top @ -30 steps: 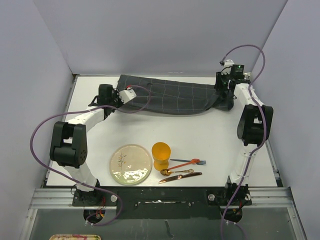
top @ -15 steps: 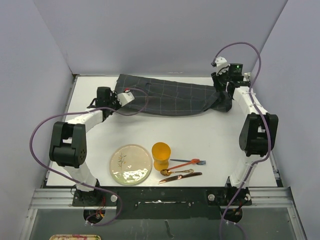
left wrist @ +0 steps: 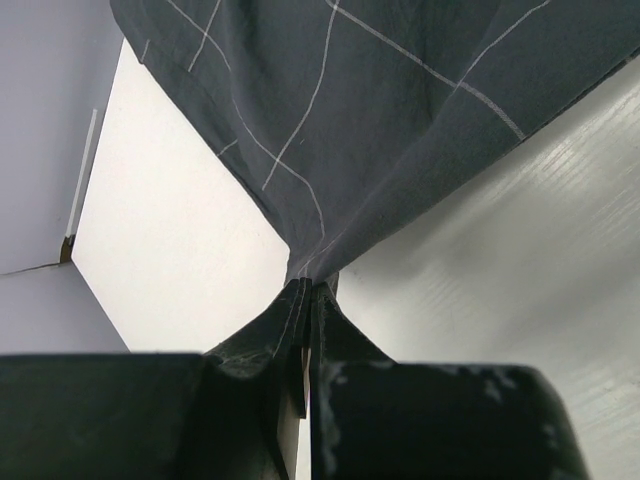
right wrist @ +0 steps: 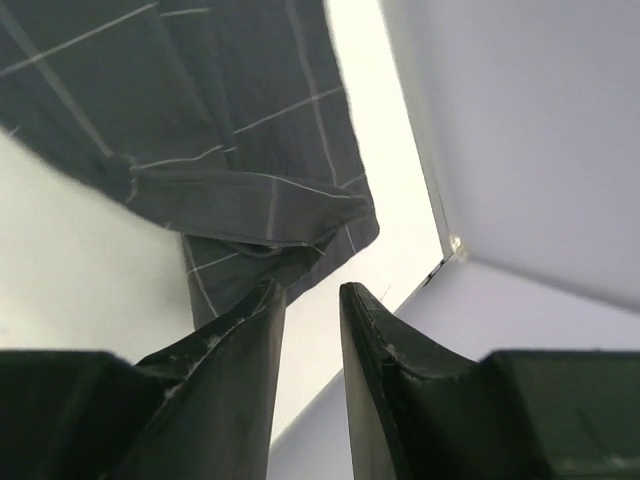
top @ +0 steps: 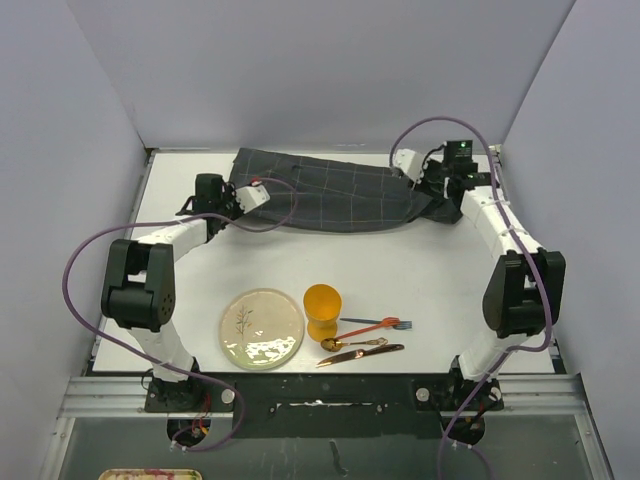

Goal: Set the dinner table for one person
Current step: Flatten out the napkin at the center of the board.

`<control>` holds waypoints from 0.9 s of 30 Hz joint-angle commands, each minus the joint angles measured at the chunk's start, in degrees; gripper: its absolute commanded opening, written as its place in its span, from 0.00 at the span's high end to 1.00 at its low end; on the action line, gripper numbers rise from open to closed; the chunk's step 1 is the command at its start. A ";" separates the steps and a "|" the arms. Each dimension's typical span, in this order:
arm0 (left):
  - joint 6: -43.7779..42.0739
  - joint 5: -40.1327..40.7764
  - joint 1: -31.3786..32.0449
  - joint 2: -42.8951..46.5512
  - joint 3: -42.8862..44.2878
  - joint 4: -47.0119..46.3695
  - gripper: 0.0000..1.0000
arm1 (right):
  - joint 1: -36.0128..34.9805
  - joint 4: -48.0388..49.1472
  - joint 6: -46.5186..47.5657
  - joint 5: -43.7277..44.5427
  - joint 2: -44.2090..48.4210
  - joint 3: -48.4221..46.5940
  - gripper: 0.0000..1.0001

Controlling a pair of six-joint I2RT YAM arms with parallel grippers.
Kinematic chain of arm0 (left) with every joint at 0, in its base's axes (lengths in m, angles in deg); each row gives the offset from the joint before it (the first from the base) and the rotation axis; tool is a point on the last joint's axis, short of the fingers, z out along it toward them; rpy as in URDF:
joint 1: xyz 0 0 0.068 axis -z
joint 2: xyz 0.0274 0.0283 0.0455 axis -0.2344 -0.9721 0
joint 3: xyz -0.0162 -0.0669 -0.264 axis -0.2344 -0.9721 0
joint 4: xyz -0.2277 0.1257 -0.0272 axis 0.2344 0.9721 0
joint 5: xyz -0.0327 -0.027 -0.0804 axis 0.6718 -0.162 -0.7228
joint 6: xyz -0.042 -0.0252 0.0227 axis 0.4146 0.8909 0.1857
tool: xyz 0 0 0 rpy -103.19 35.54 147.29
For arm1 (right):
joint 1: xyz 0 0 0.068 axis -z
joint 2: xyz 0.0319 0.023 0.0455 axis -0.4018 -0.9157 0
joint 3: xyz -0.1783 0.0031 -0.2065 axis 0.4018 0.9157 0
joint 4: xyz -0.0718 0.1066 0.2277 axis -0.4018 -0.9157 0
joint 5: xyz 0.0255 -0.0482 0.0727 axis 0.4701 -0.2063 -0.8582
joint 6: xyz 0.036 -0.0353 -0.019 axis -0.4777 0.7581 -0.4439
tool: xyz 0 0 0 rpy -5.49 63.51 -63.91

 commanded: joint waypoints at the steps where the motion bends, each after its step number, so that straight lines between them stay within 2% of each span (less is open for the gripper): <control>1: -0.94 -0.94 -0.43 -0.56 3.51 -1.81 1.00 | -4.08 -2.96 20.70 5.07 3.63 4.63 0.69; 5: -1.15 -0.93 -0.43 -0.84 3.79 -1.62 1.00 | -5.80 -3.73 29.10 8.51 3.56 6.13 0.69; 10: -1.30 -1.01 -0.35 -1.42 3.70 -1.70 1.00 | -7.23 6.59 40.43 13.12 4.74 11.28 0.70; 16: -1.45 -1.07 -0.34 -1.89 4.07 -2.27 1.00 | -7.12 14.32 52.22 11.45 7.38 17.33 0.71; 18: -1.16 -1.31 -0.34 -1.84 4.50 -2.55 1.00 | -7.00 12.33 54.17 10.84 6.99 15.64 0.71; 23: -0.17 -2.80 -0.34 -2.04 5.62 -1.53 1.00 | -7.08 -2.81 52.68 13.24 3.83 6.07 0.68; 27: 0.22 -3.41 -0.36 -3.05 6.37 -1.53 1.00 | -8.29 -8.33 51.12 16.36 4.07 6.76 0.68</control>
